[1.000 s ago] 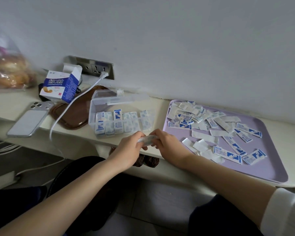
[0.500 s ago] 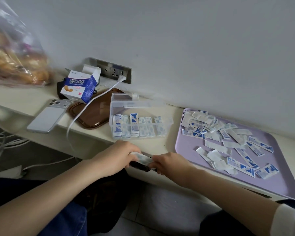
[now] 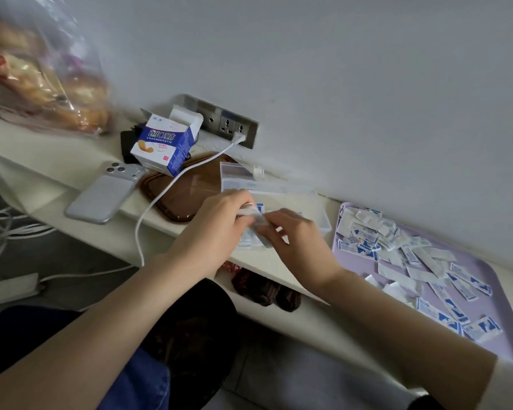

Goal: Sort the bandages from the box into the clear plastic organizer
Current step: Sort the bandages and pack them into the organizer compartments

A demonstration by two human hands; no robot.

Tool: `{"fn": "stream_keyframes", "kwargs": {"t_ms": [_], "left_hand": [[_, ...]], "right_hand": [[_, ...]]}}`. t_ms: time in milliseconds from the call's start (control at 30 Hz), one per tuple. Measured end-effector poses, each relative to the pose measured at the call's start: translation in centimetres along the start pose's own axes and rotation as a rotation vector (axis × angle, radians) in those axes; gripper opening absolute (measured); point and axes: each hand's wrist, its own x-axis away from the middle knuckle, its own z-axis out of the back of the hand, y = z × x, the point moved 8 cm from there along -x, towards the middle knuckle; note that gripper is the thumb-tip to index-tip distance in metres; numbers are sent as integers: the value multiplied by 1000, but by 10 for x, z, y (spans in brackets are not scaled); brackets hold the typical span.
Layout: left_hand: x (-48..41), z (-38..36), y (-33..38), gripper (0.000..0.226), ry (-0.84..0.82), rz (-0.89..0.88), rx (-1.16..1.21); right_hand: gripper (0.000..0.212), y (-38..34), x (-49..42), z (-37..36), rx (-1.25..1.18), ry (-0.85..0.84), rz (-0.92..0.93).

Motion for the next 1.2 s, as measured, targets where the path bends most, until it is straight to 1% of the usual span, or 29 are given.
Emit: {"fn": "stream_keyframes", "kwargs": {"t_ms": [67, 100, 200, 267, 333, 400, 500, 600, 667, 767, 833, 967, 1200], "left_hand": [[-4, 7, 1, 4, 47, -23, -33], [-6, 10, -1, 6, 64, -16, -43], [-13, 16, -11, 20, 131, 24, -40], [-17, 16, -19, 26, 172, 33, -117], [-19, 6, -31, 25, 111, 66, -260], [-18, -7, -42, 25, 21, 118, -398], [-15, -19, -48, 33, -50, 157, -520], [-14, -19, -50, 35, -57, 188, -555], [-12, -20, -51, 36, -65, 211, -544], [-9, -21, -51, 38, -65, 229, -551], [-8, -19, -50, 38, -52, 247, -579], [-7, -18, -50, 36, -45, 260, -581], [-8, -23, -50, 37, -58, 264, -529]], "right_hand": [[18, -5, -10, 6, 19, 67, 4], [16, -7, -14, 6, 30, 69, -1], [19, -6, -27, 11, 55, 57, -71], [22, 4, -38, 20, 79, 76, -140], [28, 23, -51, 29, 81, 90, -241], [32, 54, -61, 30, 95, 46, -386], [29, 100, -66, 18, 63, -81, -619], [27, 128, -60, 4, -25, -178, -794], [28, 133, -57, -8, -51, -256, -857], [30, 135, -56, -24, 25, -397, -891], [30, 135, -57, -32, 80, -451, -902], [30, 138, -59, -44, 106, -477, -911], [32, 138, -63, -53, 80, -481, -890]]}}
